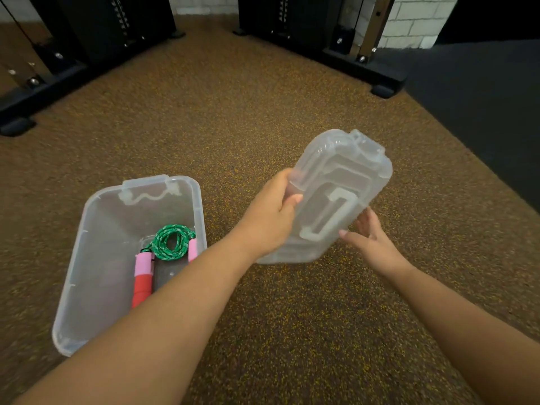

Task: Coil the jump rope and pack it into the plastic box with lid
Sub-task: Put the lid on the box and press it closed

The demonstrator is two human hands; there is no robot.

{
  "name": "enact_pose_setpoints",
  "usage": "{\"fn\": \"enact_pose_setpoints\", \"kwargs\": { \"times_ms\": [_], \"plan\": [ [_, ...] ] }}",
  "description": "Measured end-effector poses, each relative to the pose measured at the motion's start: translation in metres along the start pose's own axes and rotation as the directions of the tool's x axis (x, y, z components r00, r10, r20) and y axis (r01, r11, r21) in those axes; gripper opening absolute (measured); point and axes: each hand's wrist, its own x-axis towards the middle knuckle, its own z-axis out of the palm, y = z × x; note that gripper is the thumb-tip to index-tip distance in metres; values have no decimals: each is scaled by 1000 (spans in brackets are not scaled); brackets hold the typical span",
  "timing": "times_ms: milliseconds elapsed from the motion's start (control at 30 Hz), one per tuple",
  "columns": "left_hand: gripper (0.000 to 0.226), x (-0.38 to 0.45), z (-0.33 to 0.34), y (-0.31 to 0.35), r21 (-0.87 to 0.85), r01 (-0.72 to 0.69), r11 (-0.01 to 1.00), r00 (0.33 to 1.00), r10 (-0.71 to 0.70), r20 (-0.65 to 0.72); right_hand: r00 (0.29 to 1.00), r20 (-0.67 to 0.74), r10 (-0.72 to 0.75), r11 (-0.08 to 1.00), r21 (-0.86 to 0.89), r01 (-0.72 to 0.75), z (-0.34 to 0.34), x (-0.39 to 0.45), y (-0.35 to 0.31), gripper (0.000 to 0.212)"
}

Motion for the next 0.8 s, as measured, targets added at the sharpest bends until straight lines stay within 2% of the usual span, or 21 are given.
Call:
{"fn": "enact_pose_setpoints", "kwargs": {
  "times_ms": [100,233,333,433,567,633,800],
  "plan": [
    [30,-1,-6,-4,-234,162,959,987,-158,36,999,-20,27,996,91,-25,4,5,5,53],
    [33,0,-5,-12,-307,285,908,950,-309,-33,999,-21,46,990,133,-42,6,4,14,49],
    [41,1,-1,-13,-208,337,918,926,-363,-103,998,-48,37,991,128,-30,9,1,16,47],
    [60,3,-2,-13,-138,411,901,882,-431,-190,992,-111,53,994,105,-41,13,-2,14,56],
    [37,4,-16,-12,-122,459,880,852,-475,-221,977,-197,75,996,61,-64,24,-3,-3,63],
    [28,4,-30,-13,-95,486,869,841,-495,-221,974,-220,54,998,-18,-60,31,-5,-17,56],
    [28,-5,-78,-14,57,576,816,808,-557,-190,978,-209,-15,967,-253,-39,60,-6,-57,41]
  ]
}}
